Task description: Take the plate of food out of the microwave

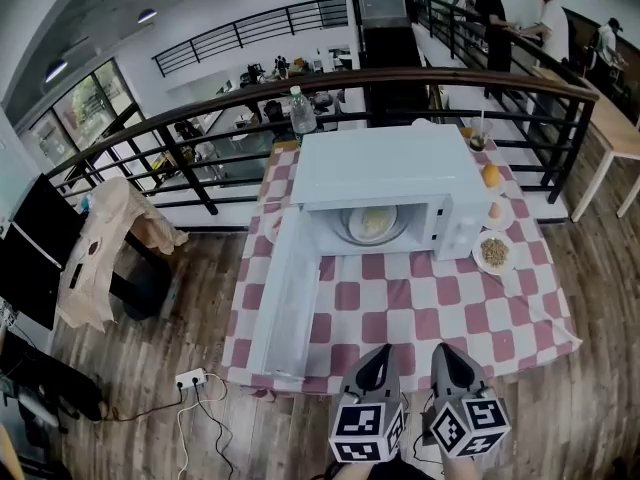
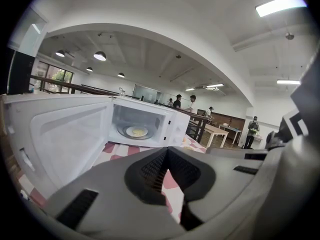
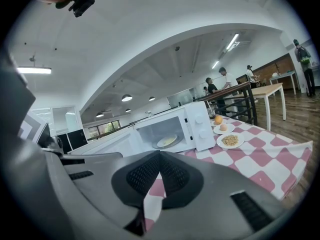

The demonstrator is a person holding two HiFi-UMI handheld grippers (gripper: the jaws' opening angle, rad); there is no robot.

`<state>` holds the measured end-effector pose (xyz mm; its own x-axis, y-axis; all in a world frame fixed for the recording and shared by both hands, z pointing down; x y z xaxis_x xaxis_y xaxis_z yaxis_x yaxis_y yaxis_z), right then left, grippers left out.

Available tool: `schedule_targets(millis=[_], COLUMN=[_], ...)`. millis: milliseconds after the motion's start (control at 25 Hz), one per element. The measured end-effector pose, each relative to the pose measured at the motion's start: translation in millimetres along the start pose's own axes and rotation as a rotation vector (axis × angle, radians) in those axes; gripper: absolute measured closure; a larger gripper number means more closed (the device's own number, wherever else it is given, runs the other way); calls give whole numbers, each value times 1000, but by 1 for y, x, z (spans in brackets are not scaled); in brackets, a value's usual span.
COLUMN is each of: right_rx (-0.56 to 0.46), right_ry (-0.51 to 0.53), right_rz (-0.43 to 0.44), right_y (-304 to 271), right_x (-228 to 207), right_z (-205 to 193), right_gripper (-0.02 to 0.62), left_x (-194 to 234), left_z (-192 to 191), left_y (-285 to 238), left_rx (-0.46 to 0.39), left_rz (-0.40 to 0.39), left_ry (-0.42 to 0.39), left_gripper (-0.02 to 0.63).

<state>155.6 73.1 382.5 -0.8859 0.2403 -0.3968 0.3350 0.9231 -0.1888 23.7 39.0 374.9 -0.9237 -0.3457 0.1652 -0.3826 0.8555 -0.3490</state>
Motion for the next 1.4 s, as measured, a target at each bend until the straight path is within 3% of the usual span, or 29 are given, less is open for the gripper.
schedule_targets(millis=[960,1200,1400], right_rx=[46,68,98], right_ry=[24,19,8], right_rz=[-1,1,8], right_y=[-162,-197,-217], right_x=[-47,-54,-60], right_z=[44,40,35], right_gripper=[604,604,604], left_x=[65,84,98], left_z=[51,50,42], left_y=[-153,-179,-194], left_rx=[32,54,88], left_rz=[18,25,46], left_ry=[82,97,156], left_gripper=[595,595,595])
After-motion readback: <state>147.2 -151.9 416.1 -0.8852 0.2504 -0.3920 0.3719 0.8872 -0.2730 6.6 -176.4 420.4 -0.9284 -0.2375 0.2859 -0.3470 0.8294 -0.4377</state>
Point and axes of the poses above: the fingertips, and each gripper's own axes: y backward along the fingers, x to its left, z out of its top, the point moved 6 cm from there along y, backward along the fingers, and after that the axes turned 11 degrees about z, right-handed, at the moved point
